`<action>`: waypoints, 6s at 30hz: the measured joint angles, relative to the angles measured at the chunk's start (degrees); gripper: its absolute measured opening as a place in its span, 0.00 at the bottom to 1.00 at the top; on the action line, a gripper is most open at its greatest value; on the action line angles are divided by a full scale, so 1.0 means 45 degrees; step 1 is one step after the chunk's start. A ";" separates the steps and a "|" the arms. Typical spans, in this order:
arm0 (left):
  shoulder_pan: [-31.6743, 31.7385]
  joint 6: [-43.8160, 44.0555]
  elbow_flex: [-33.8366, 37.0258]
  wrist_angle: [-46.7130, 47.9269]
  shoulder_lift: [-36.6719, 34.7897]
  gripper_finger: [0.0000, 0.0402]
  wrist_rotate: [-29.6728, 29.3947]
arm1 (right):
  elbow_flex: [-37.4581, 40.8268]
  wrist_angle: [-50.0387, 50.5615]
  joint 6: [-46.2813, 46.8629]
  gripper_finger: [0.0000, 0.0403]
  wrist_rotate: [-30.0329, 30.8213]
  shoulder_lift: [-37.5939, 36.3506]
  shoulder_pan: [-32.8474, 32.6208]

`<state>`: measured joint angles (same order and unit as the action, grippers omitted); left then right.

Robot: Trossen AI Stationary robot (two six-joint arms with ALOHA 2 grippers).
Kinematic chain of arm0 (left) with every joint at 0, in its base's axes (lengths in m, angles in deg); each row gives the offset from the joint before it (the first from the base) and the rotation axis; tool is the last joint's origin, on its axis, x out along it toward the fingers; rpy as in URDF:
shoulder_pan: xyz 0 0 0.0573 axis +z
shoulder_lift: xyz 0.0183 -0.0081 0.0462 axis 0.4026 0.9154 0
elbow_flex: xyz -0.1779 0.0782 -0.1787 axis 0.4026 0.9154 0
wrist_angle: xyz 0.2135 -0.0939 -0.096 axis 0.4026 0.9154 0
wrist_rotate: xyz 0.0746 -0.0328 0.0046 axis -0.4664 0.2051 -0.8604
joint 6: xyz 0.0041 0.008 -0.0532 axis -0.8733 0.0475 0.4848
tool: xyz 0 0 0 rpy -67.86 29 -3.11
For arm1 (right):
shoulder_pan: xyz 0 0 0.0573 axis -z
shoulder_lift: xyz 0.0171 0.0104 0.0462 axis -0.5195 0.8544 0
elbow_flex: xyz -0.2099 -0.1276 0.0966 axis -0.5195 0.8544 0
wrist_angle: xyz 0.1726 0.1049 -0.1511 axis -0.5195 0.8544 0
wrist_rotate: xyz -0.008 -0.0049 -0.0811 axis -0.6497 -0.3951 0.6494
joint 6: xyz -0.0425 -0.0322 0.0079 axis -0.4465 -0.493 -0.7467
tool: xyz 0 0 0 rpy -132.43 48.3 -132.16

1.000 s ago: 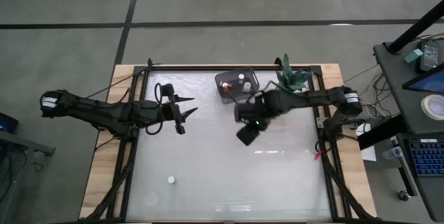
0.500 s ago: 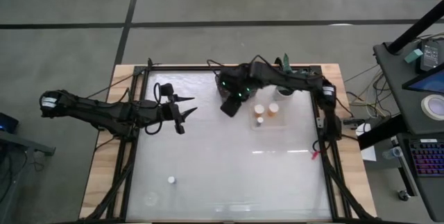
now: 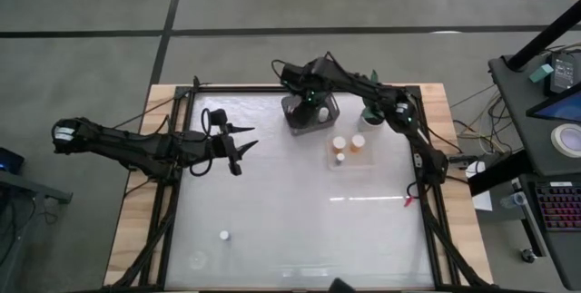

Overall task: Pick and place medicine bottles into bin by pill shape (circle, oval)
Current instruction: Put the small pink pill bottle into the black bin, then put the blue pill bottle into the transparent bin

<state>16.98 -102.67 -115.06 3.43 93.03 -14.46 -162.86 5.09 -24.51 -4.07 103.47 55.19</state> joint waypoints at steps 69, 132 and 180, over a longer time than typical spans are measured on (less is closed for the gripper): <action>0.0000 -0.0103 -0.0019 -0.0019 0.0000 0.40 0.0000 | 0.0018 -0.0770 -0.1912 0.48 -0.0478 0.1559 0.0791; -0.0107 0.3860 0.0000 -0.1428 0.1177 0.40 0.0949 | 1.9088 -2.0626 -0.3895 0.48 0.3464 -1.1034 -0.7449; -0.9346 2.6929 -1.0128 1.1571 1.0303 0.05 0.4059 | 2.3814 -2.4591 -0.5931 0.48 0.1998 -1.6337 -0.7415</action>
<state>-25.08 18.51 -160.64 55.50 139.39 3.81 -55.70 -105.57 -51.20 4.92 29.96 21.83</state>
